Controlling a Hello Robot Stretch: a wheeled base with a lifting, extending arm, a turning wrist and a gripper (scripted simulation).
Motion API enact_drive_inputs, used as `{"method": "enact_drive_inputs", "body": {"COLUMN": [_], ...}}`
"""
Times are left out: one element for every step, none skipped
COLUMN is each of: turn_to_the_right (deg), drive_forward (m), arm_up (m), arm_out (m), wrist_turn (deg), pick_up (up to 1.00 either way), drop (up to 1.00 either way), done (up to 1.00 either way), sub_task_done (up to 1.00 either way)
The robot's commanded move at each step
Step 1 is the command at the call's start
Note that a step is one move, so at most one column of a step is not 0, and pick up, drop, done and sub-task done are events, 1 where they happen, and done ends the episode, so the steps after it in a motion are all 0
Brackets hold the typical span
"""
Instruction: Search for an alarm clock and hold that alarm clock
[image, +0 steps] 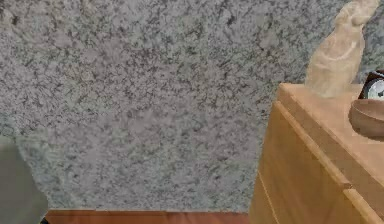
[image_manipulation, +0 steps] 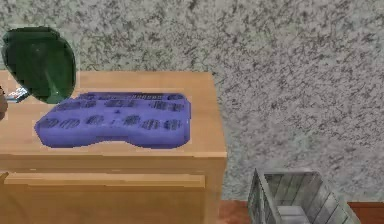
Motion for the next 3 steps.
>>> {"method": "enact_drive_inputs", "body": {"turn_to_the_right": [21.0, 0.0, -45.0], "drive_forward": [0.0, 0.25, 0.0], "arm_up": [0.0, 0.0, 0.0], "arm_out": [0.0, 0.0, 0.0], "wrist_turn": [0.0, 0.0, 0.0], "pick_up": [0.0, 0.0, 0.0], "drop": [0.0, 0.0, 0.0], "done": [0.0, 0.0, 0.0], "sub_task_done": [0.0, 0.0, 0.0]}}
